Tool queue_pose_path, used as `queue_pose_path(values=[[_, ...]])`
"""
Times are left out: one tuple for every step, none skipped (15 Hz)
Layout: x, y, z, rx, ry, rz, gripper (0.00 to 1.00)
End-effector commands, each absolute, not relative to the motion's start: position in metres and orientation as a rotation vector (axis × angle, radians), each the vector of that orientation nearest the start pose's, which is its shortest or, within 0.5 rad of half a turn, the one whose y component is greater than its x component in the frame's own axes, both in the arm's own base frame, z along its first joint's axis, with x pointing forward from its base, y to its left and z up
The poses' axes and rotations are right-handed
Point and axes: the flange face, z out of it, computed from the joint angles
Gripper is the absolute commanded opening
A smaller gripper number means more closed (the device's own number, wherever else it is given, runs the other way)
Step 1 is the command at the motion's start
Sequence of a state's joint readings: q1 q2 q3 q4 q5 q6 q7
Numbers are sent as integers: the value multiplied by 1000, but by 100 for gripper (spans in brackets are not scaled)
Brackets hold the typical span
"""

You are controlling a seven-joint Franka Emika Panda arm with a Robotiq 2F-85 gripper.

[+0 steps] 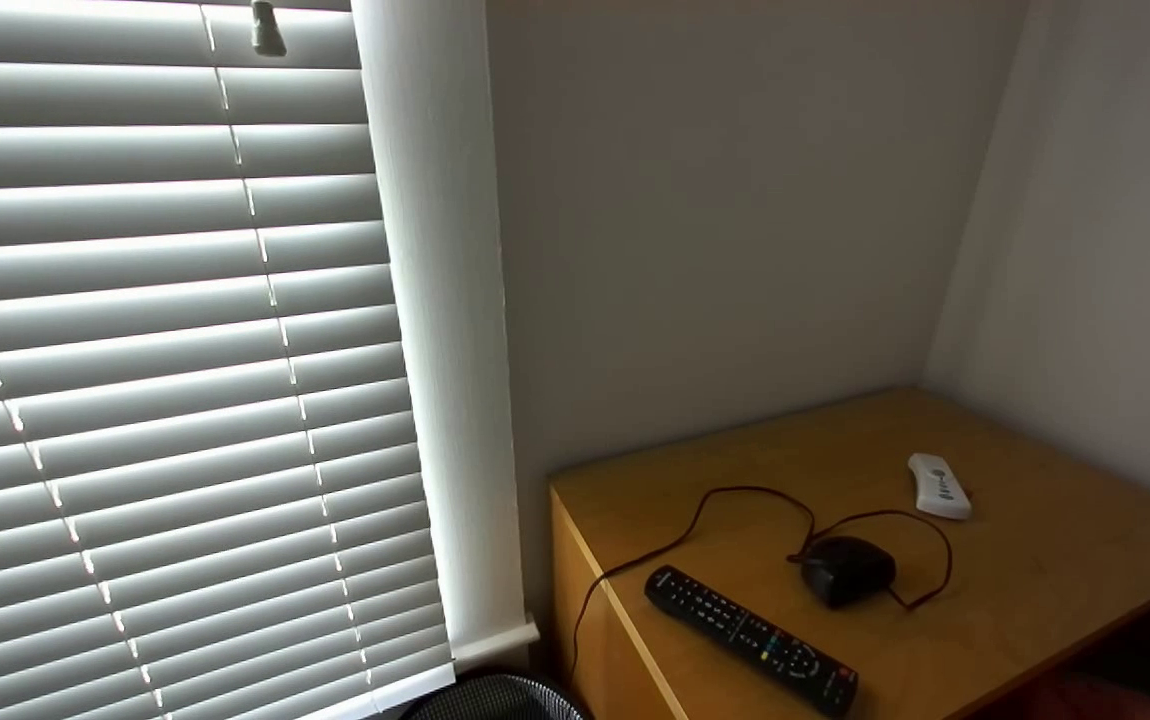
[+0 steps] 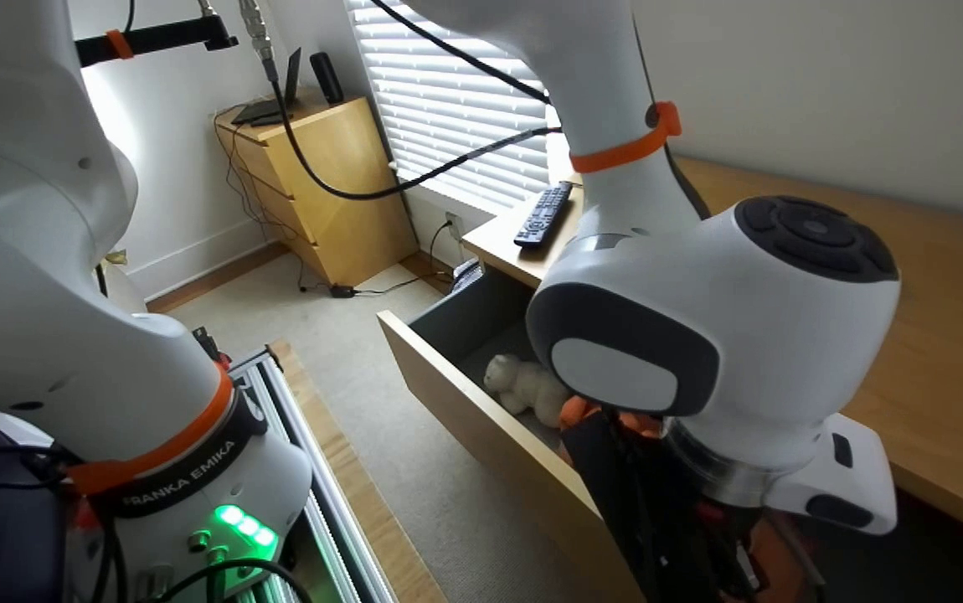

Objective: Open the top drawer

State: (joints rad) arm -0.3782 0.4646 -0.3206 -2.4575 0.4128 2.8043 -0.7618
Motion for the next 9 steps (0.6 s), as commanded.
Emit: queue_pose_path(values=[[288, -332, 110, -3103, 594, 349, 0], [285, -333, 110, -3105, 615, 410, 0], [283, -334, 110, -3107, 638, 470, 0], [281, -335, 111, -3105, 661, 523, 0], [279, -335, 112, -3102, 671, 560, 0], [278, -335, 112, -3099, 679, 592, 0], [278, -334, 113, -3090, 669, 605, 0], [280, -331, 114, -3074, 654, 586, 0], [281, -331, 115, -3068, 645, 590, 0]])
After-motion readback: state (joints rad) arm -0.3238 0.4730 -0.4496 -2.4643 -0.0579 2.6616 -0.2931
